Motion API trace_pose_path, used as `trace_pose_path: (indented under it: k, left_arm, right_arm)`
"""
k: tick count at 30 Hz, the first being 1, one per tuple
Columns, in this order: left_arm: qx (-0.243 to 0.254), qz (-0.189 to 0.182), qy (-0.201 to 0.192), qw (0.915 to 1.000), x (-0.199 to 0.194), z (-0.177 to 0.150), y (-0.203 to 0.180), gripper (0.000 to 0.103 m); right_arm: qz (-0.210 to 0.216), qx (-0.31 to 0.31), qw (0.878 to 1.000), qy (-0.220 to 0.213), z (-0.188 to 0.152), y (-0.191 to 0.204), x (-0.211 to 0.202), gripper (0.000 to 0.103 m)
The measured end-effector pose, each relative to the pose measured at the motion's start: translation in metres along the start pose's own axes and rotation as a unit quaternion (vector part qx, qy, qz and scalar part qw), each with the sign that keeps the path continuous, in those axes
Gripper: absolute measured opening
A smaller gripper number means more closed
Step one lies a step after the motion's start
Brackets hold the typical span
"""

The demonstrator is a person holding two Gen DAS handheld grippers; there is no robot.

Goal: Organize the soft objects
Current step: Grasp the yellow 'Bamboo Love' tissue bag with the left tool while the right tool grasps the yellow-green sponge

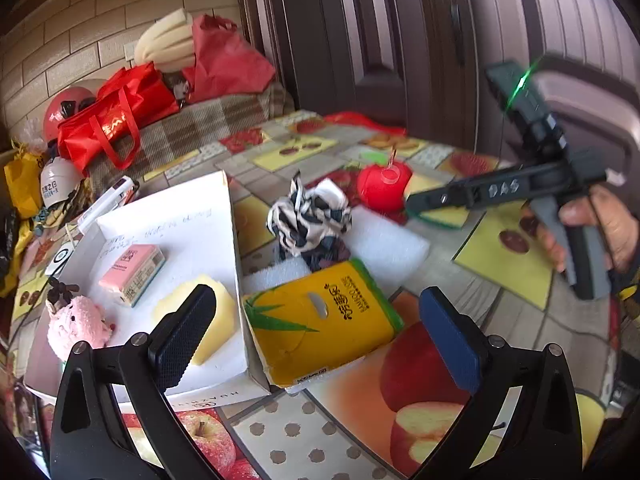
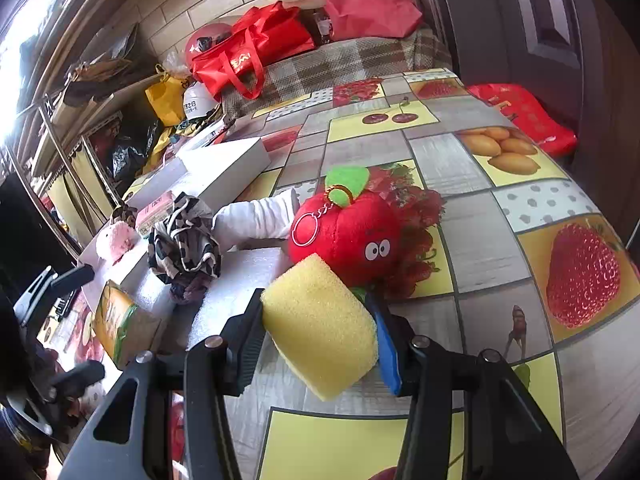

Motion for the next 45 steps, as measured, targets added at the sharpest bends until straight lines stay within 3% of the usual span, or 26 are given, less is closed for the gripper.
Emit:
trace_pose_path:
  k: [7,11,14,20,25,29,33,35,36,37,41,45]
  left_arm:
    - [0.021,0.016,0.041,0.9988,0.018,-0.003,-0.007,0.102]
    - [0.063,-0.036,0.002,0.9974,0.001,-0.005,-0.023,0.102]
    - [0.092,-0.048,-0.027,0.9943,-0.011,-0.006,-0.034,0.102]
    - [0.037,-0.059,-0.070,0.9951,-0.018,0.006,-0.006,0.102]
    - [0.061,-0.132,0.009,0.9893,0.014,0.022,-0.002,0.102]
    - [0.114,-0.118,0.076,0.9834,0.037,0.019,-0.014,0.102]
    - [0.133,-0.109,0.094,0.9805,0.034,0.007,-0.025,0.102]
    - [0.152,-0.098,0.102,0.9783,0.028,-0.002,-0.032,0.089]
    - [0.156,-0.095,0.103,0.9778,0.026,-0.006,-0.032,0.076]
    - [0.158,-0.093,0.105,0.9774,0.025,-0.008,-0.032,0.070]
    - [0.151,-0.102,0.106,0.9774,0.009,-0.010,-0.035,0.068]
    - [0.166,-0.082,0.118,0.9756,0.010,-0.017,-0.039,0.068]
  right_arm:
    - [0.003,0.002,1.000,-0.001,-0.001,0.000,-0.001,0.049]
    - [0.005,0.010,1.000,0.001,-0.002,-0.002,0.000,0.049]
    - [0.007,0.017,1.000,0.004,-0.002,-0.004,0.001,0.049]
    - [0.010,0.027,1.000,0.006,-0.002,-0.008,0.001,0.049]
    - [0.012,0.033,0.999,0.011,-0.002,-0.010,0.002,0.049]
    - [0.021,0.043,0.999,0.016,-0.002,-0.014,0.004,0.049]
    - [0.025,0.049,0.998,0.017,-0.003,-0.015,0.004,0.049]
    - [0.025,0.047,0.998,0.017,-0.002,-0.015,0.004,0.049]
    - [0.026,0.046,0.998,0.017,-0.002,-0.015,0.004,0.049]
    - [0.027,0.046,0.998,0.018,-0.002,-0.015,0.004,0.049]
    - [0.027,0.048,0.998,0.018,-0.002,-0.014,0.005,0.050]
    - [0.027,0.048,0.998,0.018,-0.002,-0.015,0.005,0.049]
Point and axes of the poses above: each gripper's, at about its wrist camera, not at the fingertips, and x roughly the way its jaws point, y to its left, z to its top, the point moved 1 cm from there along x, roughly the way its jaws point, and after that the axes turned 9 degrees about -z, right-handed, at the moved point
